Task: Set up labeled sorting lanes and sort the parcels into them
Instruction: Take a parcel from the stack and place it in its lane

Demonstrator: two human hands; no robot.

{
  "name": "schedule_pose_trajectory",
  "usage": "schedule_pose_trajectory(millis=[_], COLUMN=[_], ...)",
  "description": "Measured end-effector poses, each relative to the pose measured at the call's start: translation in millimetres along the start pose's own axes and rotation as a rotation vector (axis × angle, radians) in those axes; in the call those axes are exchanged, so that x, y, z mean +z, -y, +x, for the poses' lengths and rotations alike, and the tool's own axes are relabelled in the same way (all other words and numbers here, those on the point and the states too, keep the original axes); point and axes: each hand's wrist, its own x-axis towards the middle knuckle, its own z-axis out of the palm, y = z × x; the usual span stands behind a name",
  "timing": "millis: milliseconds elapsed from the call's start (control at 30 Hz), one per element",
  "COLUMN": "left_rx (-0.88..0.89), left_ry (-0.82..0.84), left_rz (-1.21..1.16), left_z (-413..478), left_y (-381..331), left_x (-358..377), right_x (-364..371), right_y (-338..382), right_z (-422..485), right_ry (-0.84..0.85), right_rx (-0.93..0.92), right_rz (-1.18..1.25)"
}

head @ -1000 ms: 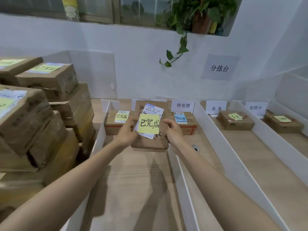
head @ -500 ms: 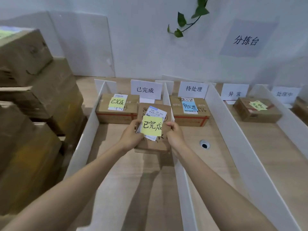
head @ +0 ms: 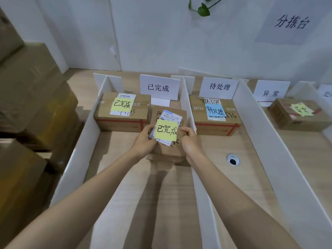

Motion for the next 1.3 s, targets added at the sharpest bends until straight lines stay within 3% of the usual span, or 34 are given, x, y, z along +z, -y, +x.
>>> schedule_pose_trajectory(millis=[433,500,567,633,733,900,1300], left_rx=[0.041,0.125,0.292,0.452,0.521,0.495,0.353], left_ry=[0.071,0.032,-0.025,-0.018,0.028,0.03,0.065], left_rz=[-0.035,0.099,0.444,0.791,1.049,1.22,1.437], left_z=[30,24,13,-2,-18,-11,37], left_y=[22,28,39,49,60,66,29], left_x=[-1,-2,-3,1,10,12,14], right_x=[15,17,21,23,25,26,26], right_y=[-9,-15,-25,-37,-54,-68,-28], right_z=[29,22,6,-16,-40,-36,22], right_ry=[0.106,0.081,0.016,-0.05,-0.107,0.013,0.172], right_rx=[0.005,-0.044,-0.141,-0.249,-0.377,-0.428,-0.403], right_rz=[-0.038,-0.081,-0.163,-0.359,-0.744,-1.103,-1.229])
